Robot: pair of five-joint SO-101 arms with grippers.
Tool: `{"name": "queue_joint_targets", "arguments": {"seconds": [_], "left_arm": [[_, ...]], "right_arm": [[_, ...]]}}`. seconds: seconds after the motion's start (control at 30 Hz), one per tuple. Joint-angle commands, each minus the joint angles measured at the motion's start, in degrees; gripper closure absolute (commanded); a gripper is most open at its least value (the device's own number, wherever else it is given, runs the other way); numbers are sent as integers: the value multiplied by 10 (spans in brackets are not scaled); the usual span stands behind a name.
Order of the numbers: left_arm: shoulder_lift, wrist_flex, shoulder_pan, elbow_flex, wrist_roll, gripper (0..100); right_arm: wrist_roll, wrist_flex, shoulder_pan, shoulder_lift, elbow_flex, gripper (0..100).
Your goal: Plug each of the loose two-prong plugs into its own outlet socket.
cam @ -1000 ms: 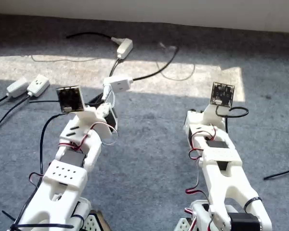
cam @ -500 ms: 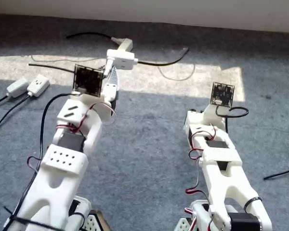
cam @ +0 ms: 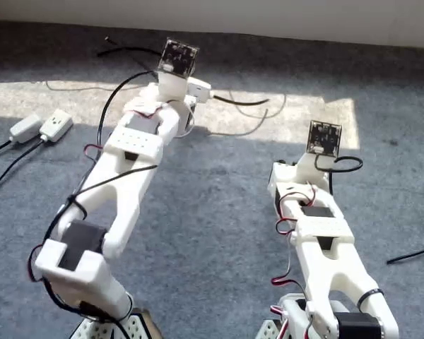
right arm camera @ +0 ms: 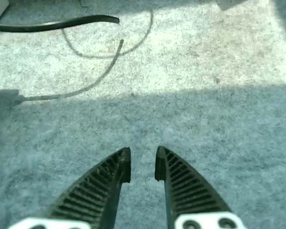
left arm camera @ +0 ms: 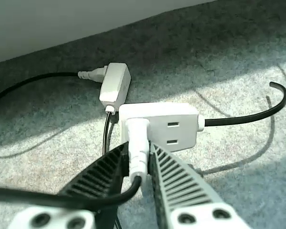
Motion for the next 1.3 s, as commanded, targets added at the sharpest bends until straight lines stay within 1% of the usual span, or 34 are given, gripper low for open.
{"name": "queue_joint_targets", "arguments": {"seconds": [0.0, 0.07, 0.13, 0.23, 0.3, 0.37, 0.5, 0.57, 0.63, 0.77, 0.87, 0.9, 1.03, 1.1, 1.27], "left_arm": [[82, 151, 0, -200, -1, 953], [113, 186, 0, -250, -1, 953], [133, 205, -1, -287, -2, 953], [133, 236, -13, -310, 0, 953], [127, 236, -16, -317, -2, 952], [125, 206, -22, -317, -3, 952], [142, 97, -33, -313, -1, 953], [162, 62, -34, -318, -1, 953], [186, 49, -34, -332, -2, 952], [255, 51, -30, -388, -2, 950], [301, 85, -29, -432, -2, 948], [313, 98, -29, -449, -2, 934], [330, 160, -22, -511, 0, 796], [332, 185, -12, -529, 0, 748], [331, 193, -4, -540, 0, 729]], "right_arm": [[-4, -10, -6, 0, -19, 899], [-4, -10, -6, 0, -19, 899], [-4, -10, -6, 0, -19, 899], [-4, -10, -6, 0, -19, 899], [-4, -10, -6, 0, -19, 899], [-4, -10, -6, 0, -19, 899], [-4, -10, -6, 1, -19, 899], [-4, -10, -6, 15, -22, 899], [-4, -11, -6, 40, -27, 899], [-4, -15, -4, 89, -61, 899], [-4, -15, -4, 103, -71, 899], [-4, -15, -4, 103, -71, 899], [-4, -15, -4, 103, -71, 899], [-3, -15, -4, 103, -71, 899], [-1, -17, -4, 107, -71, 899]]}}
